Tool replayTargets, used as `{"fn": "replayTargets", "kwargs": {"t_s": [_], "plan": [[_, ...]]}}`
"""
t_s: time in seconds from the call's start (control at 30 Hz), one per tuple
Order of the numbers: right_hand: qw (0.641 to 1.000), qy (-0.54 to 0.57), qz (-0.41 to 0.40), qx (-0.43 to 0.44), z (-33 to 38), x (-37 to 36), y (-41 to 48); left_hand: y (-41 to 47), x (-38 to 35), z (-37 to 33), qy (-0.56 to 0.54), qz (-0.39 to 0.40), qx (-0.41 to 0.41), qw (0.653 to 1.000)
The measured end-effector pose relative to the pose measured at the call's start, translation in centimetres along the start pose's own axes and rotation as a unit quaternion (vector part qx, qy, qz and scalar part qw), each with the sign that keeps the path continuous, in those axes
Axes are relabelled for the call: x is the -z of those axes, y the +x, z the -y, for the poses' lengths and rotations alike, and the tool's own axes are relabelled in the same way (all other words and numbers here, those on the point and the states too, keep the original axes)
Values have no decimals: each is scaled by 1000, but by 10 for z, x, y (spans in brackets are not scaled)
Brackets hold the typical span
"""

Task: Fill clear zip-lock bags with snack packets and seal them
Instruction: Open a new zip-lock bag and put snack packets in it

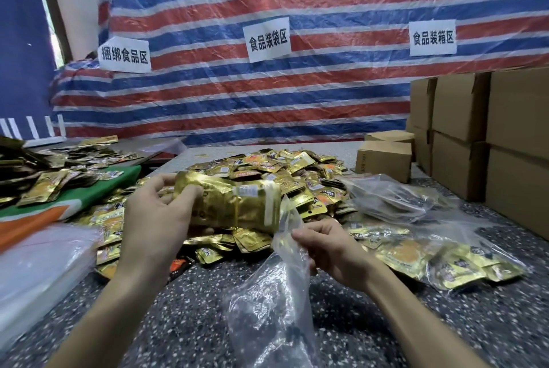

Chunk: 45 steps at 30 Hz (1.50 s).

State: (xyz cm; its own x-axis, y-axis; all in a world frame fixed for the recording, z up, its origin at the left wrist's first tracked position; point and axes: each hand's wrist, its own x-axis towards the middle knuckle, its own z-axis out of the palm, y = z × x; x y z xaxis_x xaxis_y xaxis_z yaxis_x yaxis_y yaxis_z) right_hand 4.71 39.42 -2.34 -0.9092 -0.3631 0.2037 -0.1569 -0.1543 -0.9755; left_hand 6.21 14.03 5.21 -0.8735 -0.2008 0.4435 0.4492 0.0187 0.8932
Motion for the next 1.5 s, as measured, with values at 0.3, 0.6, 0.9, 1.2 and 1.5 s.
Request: {"fn": "replayTargets", "kwargs": {"t_s": [0.3, 0.6, 0.9, 1.2, 1.5], "plan": [[999, -11, 46, 3, 0, -3, -1, -9, -7, -19, 104, 13, -52, 993], [996, -28, 83, 5, 6, -12, -5, -23, -30, -10, 213, 40, -81, 973], [995, -78, -19, 57, 5, -15, -4, -9, -27, 3, 77, 93, 167, 979], [979, -196, -13, 58, 7, -24, -8, -9, -29, 0, 30, 177, 228, 957], [980, -194, -9, 33, 42, -44, -7, 0, -32, -39, 262, 162, -35, 951]]}}
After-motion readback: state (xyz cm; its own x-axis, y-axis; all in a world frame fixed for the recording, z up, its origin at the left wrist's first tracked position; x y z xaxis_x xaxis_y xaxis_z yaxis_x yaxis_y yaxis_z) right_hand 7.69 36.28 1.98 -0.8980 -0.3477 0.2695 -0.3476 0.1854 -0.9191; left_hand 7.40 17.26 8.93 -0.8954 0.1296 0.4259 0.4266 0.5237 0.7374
